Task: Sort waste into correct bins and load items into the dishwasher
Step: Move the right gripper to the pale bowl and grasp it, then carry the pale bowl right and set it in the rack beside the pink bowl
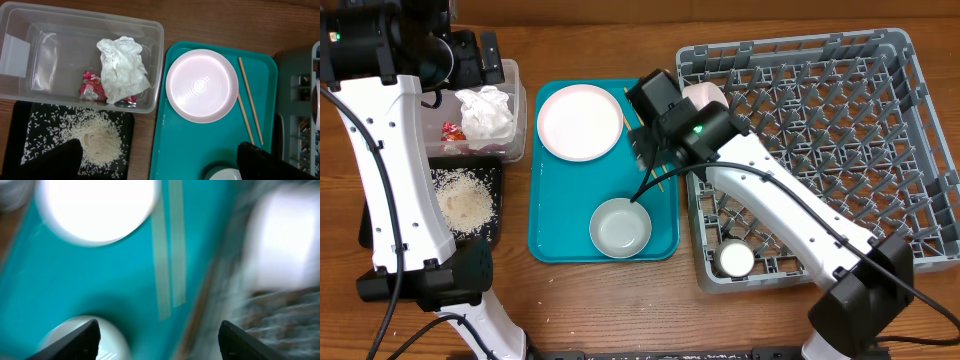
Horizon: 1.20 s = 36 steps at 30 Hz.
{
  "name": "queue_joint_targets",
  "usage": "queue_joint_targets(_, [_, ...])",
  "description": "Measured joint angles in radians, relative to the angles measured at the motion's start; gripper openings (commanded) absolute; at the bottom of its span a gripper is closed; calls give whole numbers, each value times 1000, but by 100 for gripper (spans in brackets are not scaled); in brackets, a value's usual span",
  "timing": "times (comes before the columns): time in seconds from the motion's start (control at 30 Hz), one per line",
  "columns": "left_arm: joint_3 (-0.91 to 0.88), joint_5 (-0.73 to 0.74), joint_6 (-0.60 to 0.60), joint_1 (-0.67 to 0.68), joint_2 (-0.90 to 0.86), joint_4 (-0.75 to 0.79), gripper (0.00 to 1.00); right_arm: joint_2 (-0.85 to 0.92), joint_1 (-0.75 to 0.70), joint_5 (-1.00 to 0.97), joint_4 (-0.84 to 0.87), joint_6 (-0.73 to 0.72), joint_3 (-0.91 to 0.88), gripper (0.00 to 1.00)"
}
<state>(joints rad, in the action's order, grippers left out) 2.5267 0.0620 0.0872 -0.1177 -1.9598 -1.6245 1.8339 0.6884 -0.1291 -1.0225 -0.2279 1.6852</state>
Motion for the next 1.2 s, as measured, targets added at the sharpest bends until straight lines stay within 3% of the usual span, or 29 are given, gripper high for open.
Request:
queue_joint_targets(0.17, [0, 0, 0, 0, 0, 0, 100, 9, 54, 236, 126, -104, -178, 71])
queue_joint_targets(0.3, [0, 0, 0, 0, 0, 0, 100, 15, 72, 286, 171, -176, -325, 61])
queue_joint_targets(0.43, [0, 0, 0, 0, 0, 0, 100, 43, 70, 289, 182, -221, -357, 54])
queue_joint_targets(0.57, [0, 0, 0, 0, 0, 0, 100, 81, 69, 291, 182, -250, -357, 35])
queue_joint_targets(0.63, [0, 0, 0, 0, 0, 0, 100, 100, 65, 296, 175, -259, -357, 17])
queue_joint_targets(0.7, [0, 0, 0, 0, 0, 0, 100, 107, 61, 297, 169, -258, -356, 4])
queue_joint_targets(0.87, [0, 0, 0, 0, 0, 0, 100, 107, 59, 285, 79, -267, -300, 4])
queue_joint_targets(0.97, [0, 0, 0, 0, 0, -1, 100, 102, 60, 201, -64, -266, -171, 4])
queue_joint_targets(1.2, [0, 0, 0, 0, 0, 0, 100, -25, 50, -225, -430, -342, 195, 4])
